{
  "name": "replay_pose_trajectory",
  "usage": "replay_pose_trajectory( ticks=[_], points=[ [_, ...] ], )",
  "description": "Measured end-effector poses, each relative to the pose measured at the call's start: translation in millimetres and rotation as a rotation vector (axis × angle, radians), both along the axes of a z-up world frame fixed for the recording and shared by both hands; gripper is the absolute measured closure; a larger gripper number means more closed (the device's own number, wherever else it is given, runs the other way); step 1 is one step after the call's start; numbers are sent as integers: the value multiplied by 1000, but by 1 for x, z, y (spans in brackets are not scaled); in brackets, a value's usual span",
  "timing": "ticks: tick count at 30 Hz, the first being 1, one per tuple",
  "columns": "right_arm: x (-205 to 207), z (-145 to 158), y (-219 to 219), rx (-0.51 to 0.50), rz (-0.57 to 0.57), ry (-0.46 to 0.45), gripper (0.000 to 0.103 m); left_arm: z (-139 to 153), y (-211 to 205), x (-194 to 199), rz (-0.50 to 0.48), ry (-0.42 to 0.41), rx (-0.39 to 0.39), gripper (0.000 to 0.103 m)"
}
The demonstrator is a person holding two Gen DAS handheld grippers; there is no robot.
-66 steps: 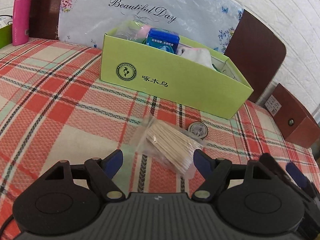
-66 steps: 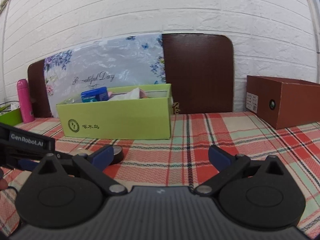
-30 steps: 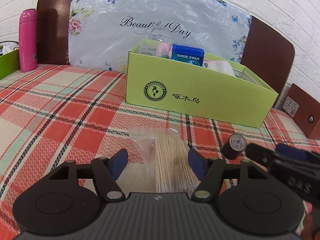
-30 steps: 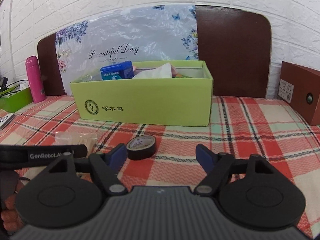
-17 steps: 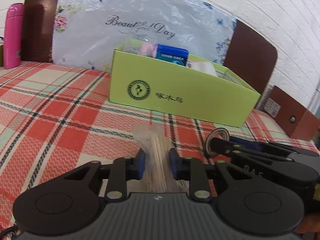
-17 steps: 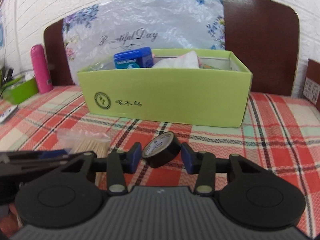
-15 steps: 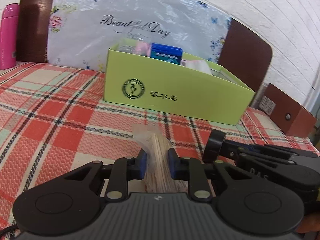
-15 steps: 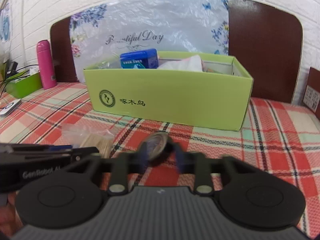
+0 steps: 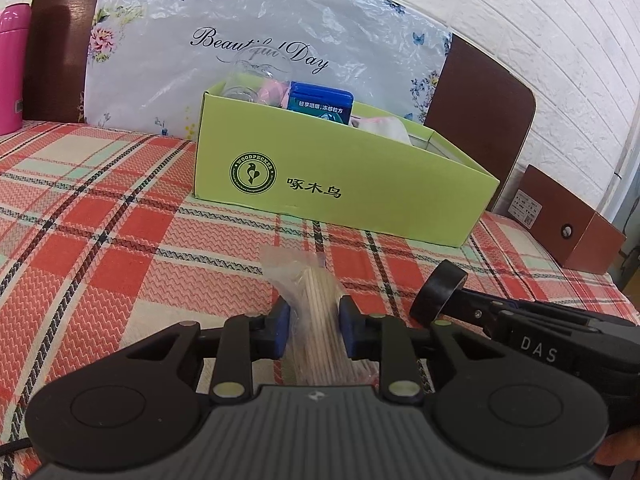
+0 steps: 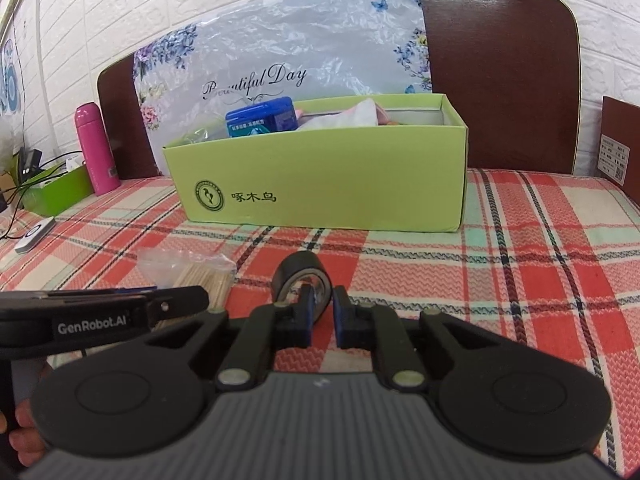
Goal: Organize objects
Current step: 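Lift stick bag with left gripper while right lifts tape roll toward green box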
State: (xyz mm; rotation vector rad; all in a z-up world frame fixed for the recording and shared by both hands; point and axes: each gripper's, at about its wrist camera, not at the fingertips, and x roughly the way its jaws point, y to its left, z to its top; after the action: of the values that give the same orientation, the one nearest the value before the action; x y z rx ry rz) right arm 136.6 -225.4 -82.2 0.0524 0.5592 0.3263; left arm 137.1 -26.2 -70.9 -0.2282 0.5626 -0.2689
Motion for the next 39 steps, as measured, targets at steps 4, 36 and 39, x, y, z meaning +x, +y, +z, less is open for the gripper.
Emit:
replay_pose_trajectory(
  ticks=[4, 36, 39],
  points=[
    [0, 0, 0, 1, 2, -1, 93, 0, 2, 0, -3, -3, -21, 83],
    [0, 13, 13, -49, 26, -76, 48, 41, 2, -26, 22, -48, -69, 89],
    [10, 6, 21, -92, 26, -74, 40, 39, 3, -25, 23, -47, -65, 89]
  ],
)
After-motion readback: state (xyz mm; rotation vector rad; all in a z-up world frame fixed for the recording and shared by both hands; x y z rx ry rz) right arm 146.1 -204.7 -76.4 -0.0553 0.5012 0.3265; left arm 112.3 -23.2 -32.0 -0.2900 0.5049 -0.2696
